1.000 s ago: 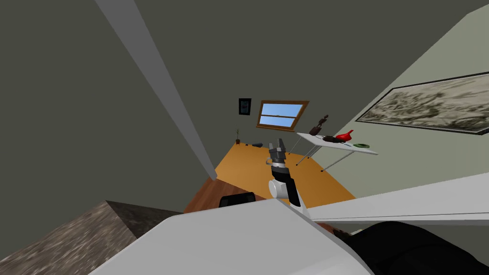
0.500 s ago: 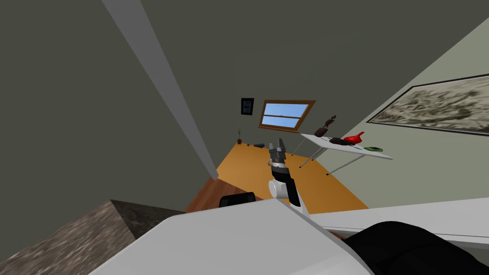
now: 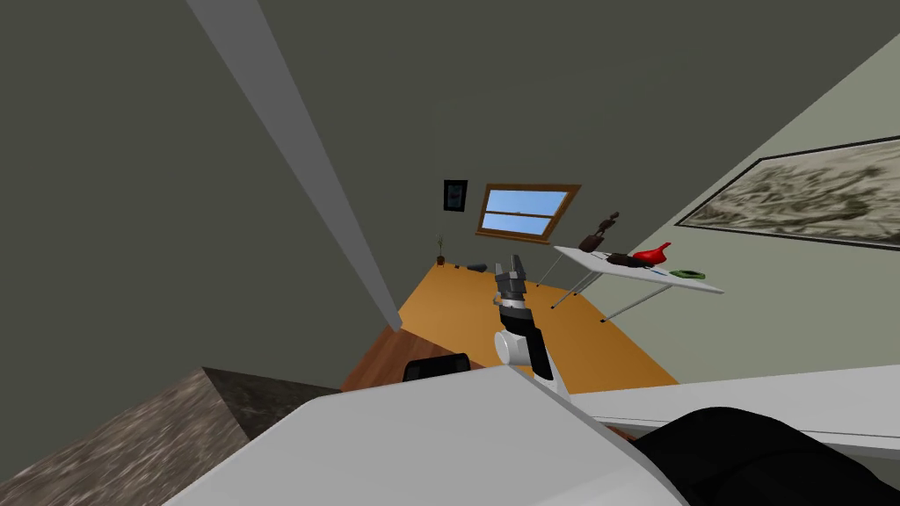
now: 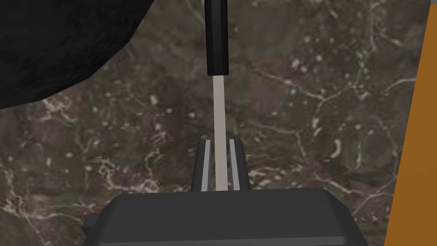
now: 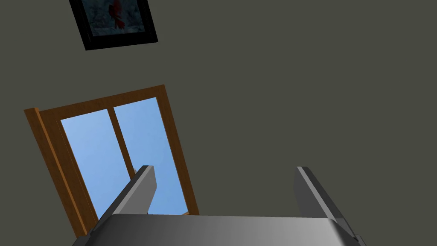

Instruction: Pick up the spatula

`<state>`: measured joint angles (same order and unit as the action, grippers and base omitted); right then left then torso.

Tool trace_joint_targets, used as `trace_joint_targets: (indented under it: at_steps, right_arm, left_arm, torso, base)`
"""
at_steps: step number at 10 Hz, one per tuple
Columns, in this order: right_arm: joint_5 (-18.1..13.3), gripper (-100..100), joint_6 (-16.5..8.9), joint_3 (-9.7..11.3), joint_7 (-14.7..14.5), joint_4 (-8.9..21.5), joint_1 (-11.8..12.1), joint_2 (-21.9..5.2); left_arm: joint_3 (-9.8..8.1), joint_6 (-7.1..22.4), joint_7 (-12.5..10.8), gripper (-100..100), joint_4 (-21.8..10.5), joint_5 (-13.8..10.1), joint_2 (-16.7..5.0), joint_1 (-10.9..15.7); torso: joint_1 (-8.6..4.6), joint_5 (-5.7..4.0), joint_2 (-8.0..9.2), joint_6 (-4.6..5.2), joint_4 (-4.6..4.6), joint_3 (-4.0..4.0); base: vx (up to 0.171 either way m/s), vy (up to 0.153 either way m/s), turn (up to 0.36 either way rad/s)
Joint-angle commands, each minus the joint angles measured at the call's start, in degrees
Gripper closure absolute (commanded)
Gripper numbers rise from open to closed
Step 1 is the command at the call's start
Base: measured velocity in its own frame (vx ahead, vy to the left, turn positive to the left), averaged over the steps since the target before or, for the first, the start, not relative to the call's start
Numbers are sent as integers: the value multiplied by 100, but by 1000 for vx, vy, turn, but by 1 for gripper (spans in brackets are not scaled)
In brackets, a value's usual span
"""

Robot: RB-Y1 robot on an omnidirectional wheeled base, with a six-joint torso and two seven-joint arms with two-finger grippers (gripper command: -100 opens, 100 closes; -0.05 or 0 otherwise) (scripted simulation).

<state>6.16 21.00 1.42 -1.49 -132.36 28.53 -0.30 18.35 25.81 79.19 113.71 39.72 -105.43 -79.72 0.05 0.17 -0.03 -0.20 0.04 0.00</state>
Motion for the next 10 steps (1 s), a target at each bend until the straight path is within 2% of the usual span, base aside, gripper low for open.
trace_joint_targets:
  at_steps: [1,2,3,4,5,6,7,8,9,10]
  right_arm:
    - [0,0,0,0,0,0,0,0]
    - [0,0,0,1,0,0,-1,1]
    - [0,0,0,1,0,0,-2,1]
    - [0,0,0,1,0,0,-1,1]
    - [0,0,0,1,0,0,-2,1]
    - [0,0,0,0,0,0,-1,0]
    - [0,0,0,1,0,0,-1,1]
    - [0,0,0,0,0,0,0,0]
    - [0,0,0,1,0,0,-1,0]
    - [0,0,0,1,0,0,-2,1]
  left_arm:
    - [-222,-204,-201,100,-161,128,71,-163]
    - [-398,-390,-379,100,-318,246,141,-348]
    - [-485,-405,-398,100,-318,246,141,-348]
    - [-692,-606,-595,100,-474,364,211,-533]
    - [-747,-606,-595,100,-474,364,211,-533]
    - [-942,-807,-792,100,-630,482,282,-719]
    - [-1009,-807,-793,100,-630,482,282,-719]
    - [-1254,-1008,-990,100,-786,600,352,-904]
    - [-1400,-1181,-1163,100,-942,718,422,-1089]
    - [-1489,-1209,-1188,100,-942,718,422,-1089]
  torso:
    - [0,0,0,0,0,0]
    - [-6,5,11,12,5,7]
    - [-6,9,27,14,9,16]
    - [-5,11,26,8,10,17]
    - [-8,10,27,9,9,17]
    - [-3,11,18,7,8,12]
    - [-5,10,14,11,7,10]
    - [-1,11,9,9,7,7]
    - [1,11,13,12,7,9]
    - [-4,10,26,9,8,16]
  base:
    - [-56,-41,-159]
    - [-113,-62,-231]
    - [-91,-54,-83]
    - [-85,-67,-130]
    - [-54,-49,-62]
    - [-47,-61,-140]
    - [-41,-43,-62]
    - [-61,-45,-137]
    - [-96,-66,-221]
    - [-76,-57,-70]
